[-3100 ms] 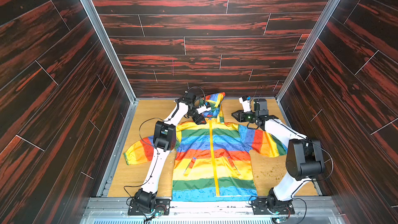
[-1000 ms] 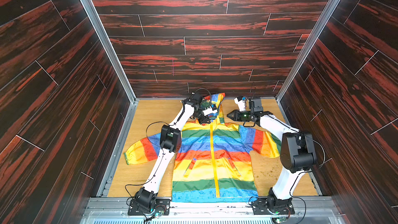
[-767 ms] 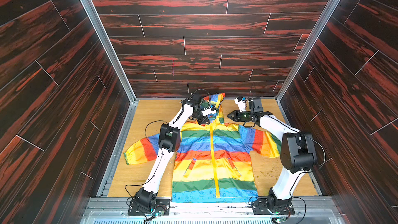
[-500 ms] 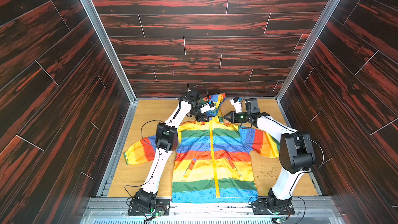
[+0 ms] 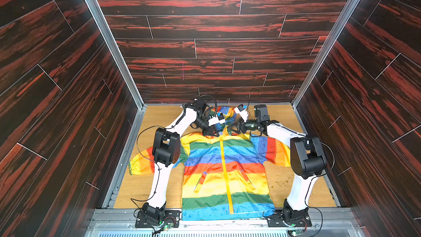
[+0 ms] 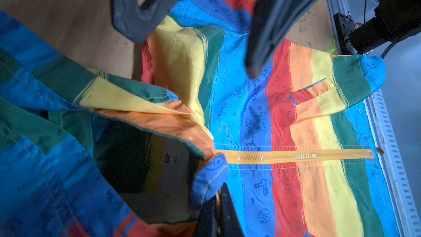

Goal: Unzip the jacket
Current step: Flatten out the jacket at the center of the board.

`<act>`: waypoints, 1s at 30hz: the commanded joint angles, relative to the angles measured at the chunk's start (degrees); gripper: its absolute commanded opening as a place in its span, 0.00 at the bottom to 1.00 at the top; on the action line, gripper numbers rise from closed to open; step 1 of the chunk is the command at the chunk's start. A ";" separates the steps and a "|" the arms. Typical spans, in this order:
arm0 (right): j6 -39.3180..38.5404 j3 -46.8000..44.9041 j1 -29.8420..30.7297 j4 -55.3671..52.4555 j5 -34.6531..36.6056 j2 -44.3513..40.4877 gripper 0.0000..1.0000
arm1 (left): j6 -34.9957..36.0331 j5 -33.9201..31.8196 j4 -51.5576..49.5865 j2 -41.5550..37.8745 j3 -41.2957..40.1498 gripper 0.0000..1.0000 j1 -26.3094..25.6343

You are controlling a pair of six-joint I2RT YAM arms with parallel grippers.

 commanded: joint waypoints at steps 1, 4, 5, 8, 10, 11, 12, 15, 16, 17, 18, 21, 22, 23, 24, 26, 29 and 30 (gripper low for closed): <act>-16.31 2.25 -0.46 -4.09 -8.45 2.48 0.64 | 3.52 3.01 1.08 -4.72 -1.49 0.00 0.37; -27.02 12.58 -0.09 -22.13 -9.38 7.06 0.63 | 4.99 3.41 -0.10 -5.37 -1.90 0.00 0.29; -31.51 14.95 0.18 -26.76 -8.86 7.97 0.63 | 7.03 3.84 -1.10 -5.66 -2.09 0.00 0.35; -35.13 16.36 0.30 -28.55 -7.50 8.30 0.64 | 10.12 4.42 -3.20 -6.65 -2.78 0.00 0.30; -37.22 16.61 0.56 -29.08 -7.12 8.54 0.65 | 10.53 4.40 -3.11 -7.24 -3.47 0.00 0.30; -38.51 17.07 0.95 -30.18 -6.17 8.82 0.65 | 10.66 4.42 -3.10 -7.51 -3.88 0.00 0.30; -39.58 17.66 1.38 -31.54 -5.10 9.34 0.66 | 10.82 4.34 -3.11 -7.69 -4.00 0.00 0.30; -43.15 20.34 3.13 -36.40 -2.20 11.26 0.65 | 11.16 4.29 -3.12 -8.32 -4.58 0.00 0.30; -43.51 20.49 3.68 -36.48 -1.66 11.50 0.64 | 11.15 4.24 -3.06 -8.46 -4.67 0.00 0.30; -43.71 20.49 4.27 -36.29 -1.29 11.73 0.64 | 11.16 4.24 -3.07 -8.62 -4.60 0.00 0.30; -43.73 20.68 4.64 -36.28 -1.15 11.90 0.63 | 11.26 4.25 -3.09 -8.72 -4.62 0.00 0.30; -45.02 22.87 5.48 -39.30 -1.96 13.10 0.57 | 11.18 3.92 -3.12 -8.93 -4.58 0.00 0.30; -46.01 23.93 5.70 -41.12 -2.21 13.64 0.55 | 11.20 3.89 -3.06 -8.94 -4.66 0.00 0.30; -46.75 24.75 5.83 -42.48 -2.16 14.01 0.54 | 11.25 3.90 -3.20 -9.00 -4.67 0.00 0.30; -46.95 25.11 5.94 -42.98 -2.03 14.18 0.53 | 11.22 3.72 -3.16 -9.03 -4.67 0.00 0.30; -49.29 25.34 6.07 -45.24 -2.99 14.16 0.51 | 11.22 3.57 -3.17 -9.20 -4.76 0.00 0.30; -50.32 25.46 6.28 -47.19 -3.38 14.03 0.42 | 11.30 3.04 -2.55 -9.55 -5.33 0.00 0.29; -50.67 25.58 6.34 -47.96 -3.43 14.17 0.38 | 11.26 2.94 -2.21 -9.71 -5.53 0.00 0.30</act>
